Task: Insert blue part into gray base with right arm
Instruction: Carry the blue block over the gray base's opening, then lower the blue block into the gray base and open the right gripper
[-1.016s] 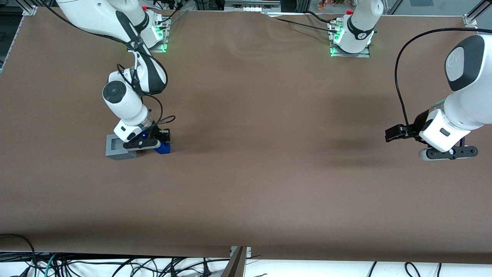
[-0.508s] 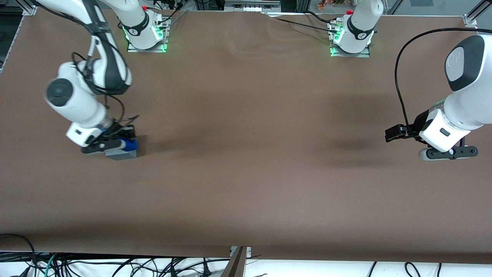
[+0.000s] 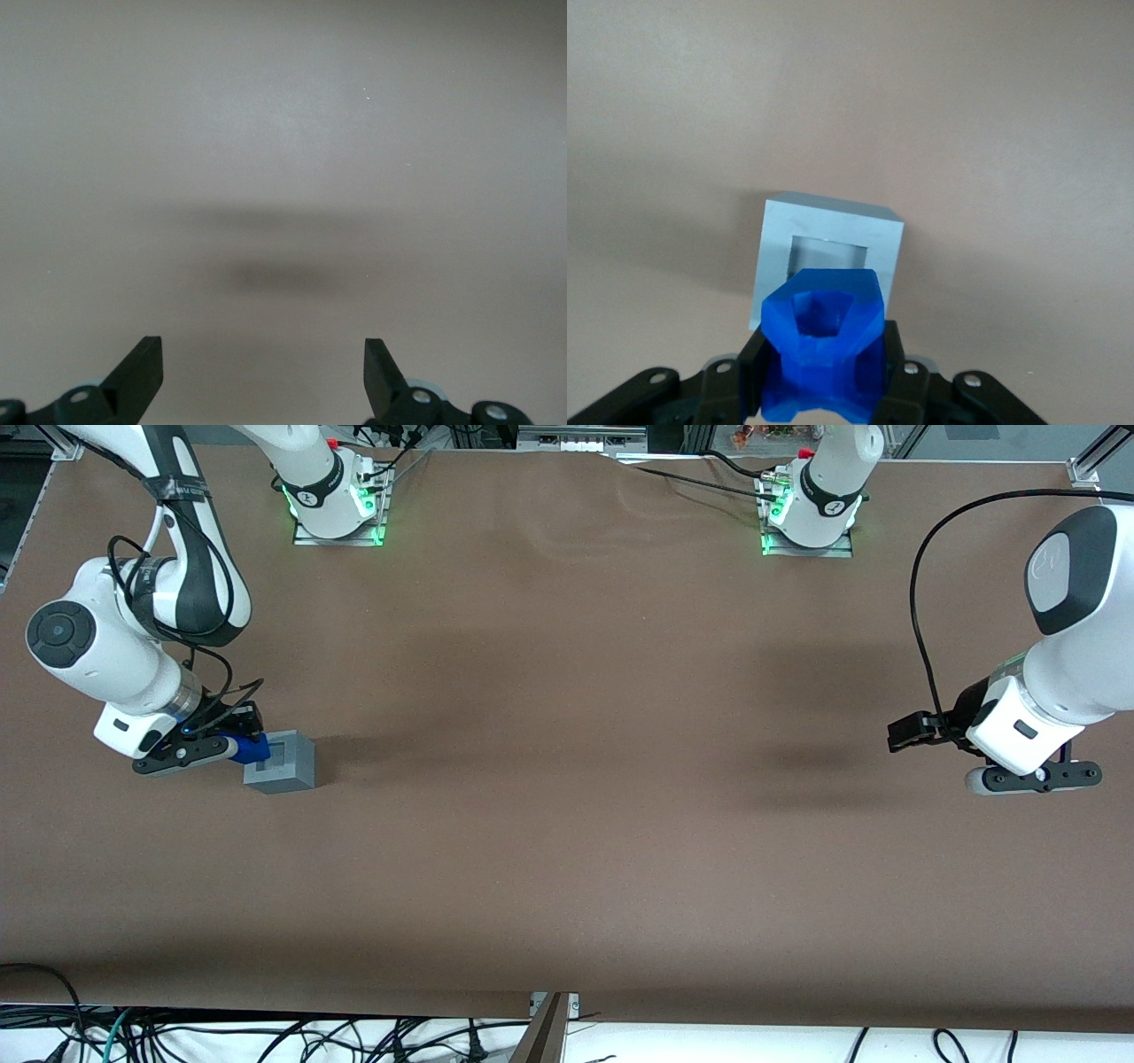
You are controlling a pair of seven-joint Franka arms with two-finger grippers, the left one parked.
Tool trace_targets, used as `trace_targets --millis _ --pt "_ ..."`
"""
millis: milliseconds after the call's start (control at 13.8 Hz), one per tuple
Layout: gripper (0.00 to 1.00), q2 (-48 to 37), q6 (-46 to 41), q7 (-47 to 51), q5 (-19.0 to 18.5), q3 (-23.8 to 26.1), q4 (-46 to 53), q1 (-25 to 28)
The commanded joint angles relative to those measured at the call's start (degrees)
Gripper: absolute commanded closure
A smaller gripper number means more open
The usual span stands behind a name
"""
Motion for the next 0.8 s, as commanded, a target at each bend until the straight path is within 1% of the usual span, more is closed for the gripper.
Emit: trace_targets --millis 0,145,363,726 --pt "0.89 0.38 0.39 -1.3 1.9 -0.14 -0.58 -0.02" --pt "0.89 1.52 0.48 -1.3 3.64 -0.22 -0.41 -0.72" --pt "0.89 2.84 0.83 -0.68 5.32 -0.22 0.04 -0.99" --pt "0.89 3.72 1.18 -0.24 5.5 -0.14 0.91 -1.25"
